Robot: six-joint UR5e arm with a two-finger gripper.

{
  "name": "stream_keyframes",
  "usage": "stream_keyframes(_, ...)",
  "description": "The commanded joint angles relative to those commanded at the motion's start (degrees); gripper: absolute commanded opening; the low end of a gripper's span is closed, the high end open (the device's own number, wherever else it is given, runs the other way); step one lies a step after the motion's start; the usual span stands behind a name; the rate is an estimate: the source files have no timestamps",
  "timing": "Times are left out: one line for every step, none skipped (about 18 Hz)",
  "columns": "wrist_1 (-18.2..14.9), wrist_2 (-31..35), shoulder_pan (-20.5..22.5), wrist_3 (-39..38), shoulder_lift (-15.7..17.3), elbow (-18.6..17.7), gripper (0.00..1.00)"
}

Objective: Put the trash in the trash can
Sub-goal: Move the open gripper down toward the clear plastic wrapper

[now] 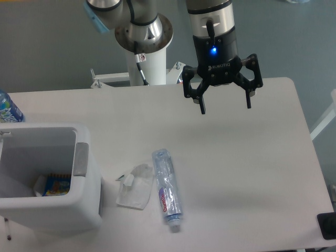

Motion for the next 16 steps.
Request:
stream_keyframes(0.0,0.1,0.0,0.0,0.0,0.0,1.0)
stream_keyframes(0.1,0.1,0.0,0.1,0.0,0.0,1.0)
stream_keyframes(0.1,0.0,0.0,0.1,0.0,0.0,1.0)
stream_keyframes(0.1,-0.1,0.0,0.1,0.0,0.1,1.0)
stream_keyframes(0.1,0.0,0.0,0.1,0.0,0.0,1.0)
stream_keyframes(0.1,0.0,-0.1,0.0,0.0,0.0,1.0)
stream_keyframes(0.1,0.0,-0.2,-0.6,0.0,0.0,1.0)
stream_keyframes(0.3,-0.1,-0.3,-0.7,0.0,0.0,1.0)
stream_keyframes(1.3,-0.3,-0.3,-0.6,-0.2,0.0,1.0)
stream_keyframes(2.1,-0.4,-0.4,-0.6,-0.4,-0.1,1.0)
stream_keyframes(2.5,-0.5,-0.4,-0.6,-0.6,-0.1,1.0)
stream_keyframes(2.7,-0.5,-0.5,-0.5,-0.9,-0.1,1.0)
stream_keyframes(2.8,-0.4,-0.6,-0.6,-1.3,-0.2,1.0)
stream_keyframes(2.8,-0.4,-0.7,-0.7,-1.8,-0.3,1.0)
stream_keyframes(2.9,-0.6,-0.8,-0.9,-1.9,-0.7,1.0)
stream_keyframes(2.9,-1.3,-1.0,-1.0,-2.0,-1.1,1.0)
